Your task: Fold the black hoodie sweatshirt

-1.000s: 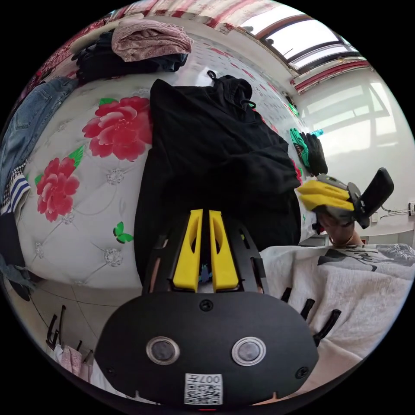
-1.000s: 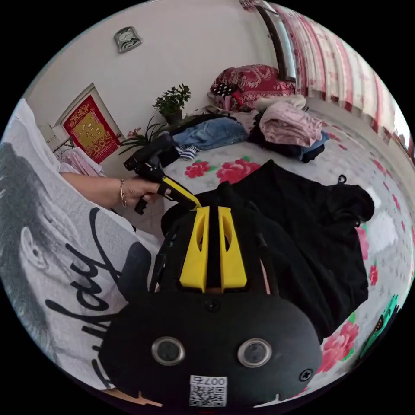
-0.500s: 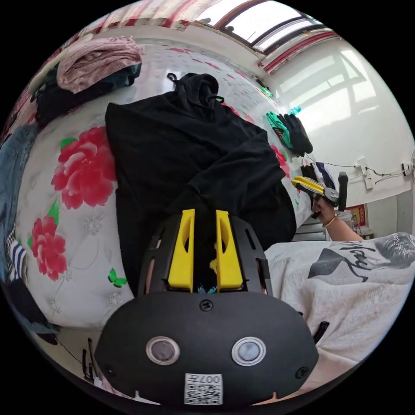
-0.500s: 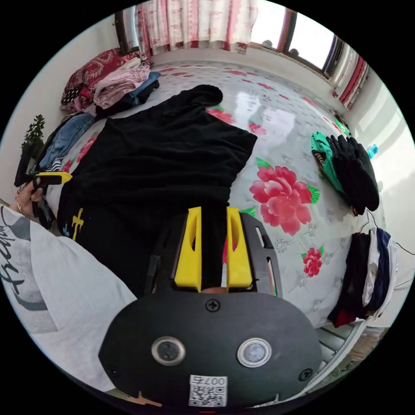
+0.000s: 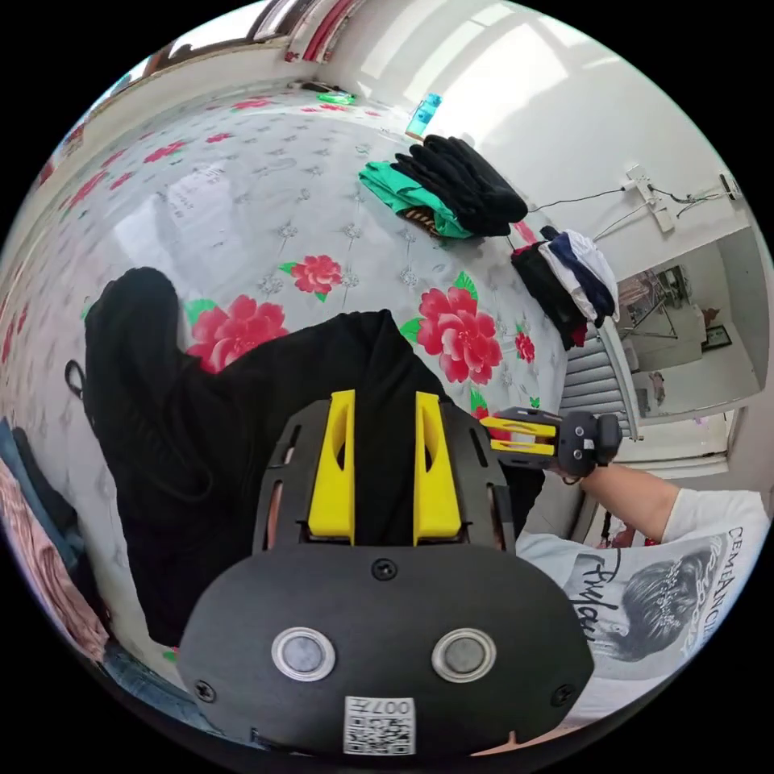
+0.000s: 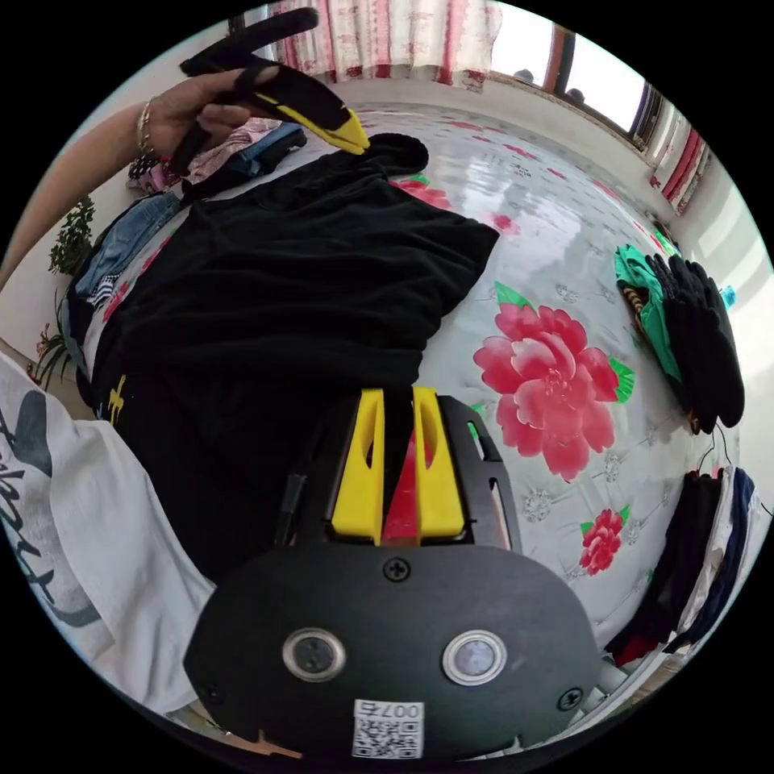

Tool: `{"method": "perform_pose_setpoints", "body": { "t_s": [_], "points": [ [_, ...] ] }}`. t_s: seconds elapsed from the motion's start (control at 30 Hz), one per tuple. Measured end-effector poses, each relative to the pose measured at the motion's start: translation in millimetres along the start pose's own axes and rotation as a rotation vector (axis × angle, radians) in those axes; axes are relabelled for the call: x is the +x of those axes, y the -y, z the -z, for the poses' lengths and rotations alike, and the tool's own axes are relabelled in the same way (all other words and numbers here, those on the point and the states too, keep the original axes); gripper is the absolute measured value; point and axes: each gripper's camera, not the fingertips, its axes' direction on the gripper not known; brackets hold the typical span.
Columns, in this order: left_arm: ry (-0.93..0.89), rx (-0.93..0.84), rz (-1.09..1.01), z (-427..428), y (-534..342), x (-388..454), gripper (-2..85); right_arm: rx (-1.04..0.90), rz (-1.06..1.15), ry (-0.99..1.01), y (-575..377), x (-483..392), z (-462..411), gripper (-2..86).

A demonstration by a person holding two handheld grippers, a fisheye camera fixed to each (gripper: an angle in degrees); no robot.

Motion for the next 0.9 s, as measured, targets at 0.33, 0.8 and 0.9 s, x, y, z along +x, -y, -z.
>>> {"method": "perform_pose_setpoints", "body": {
  "t_s": [0.33, 0.8, 0.9],
  "points": [
    [0.066, -0.284, -0.127, -131.8, 119.3, 19.8, -0.1, 0.059, -0.091, -0.168, -33.6, 11.7, 7.5, 0.2],
    [-0.151, -0.113, -0.033, -106.1, 109.8, -13.5, 12.2, -0.018, -0.131, -0.048, -30.3, 55.8, 2.4, 2.1],
    [-0.042, -0.022, -0.067, -54.0, 63.2, -11.3, 13.5, 0.002, -0.203, -0.075, -35.1, 69.2, 24.3, 3.4]
  ]
}}
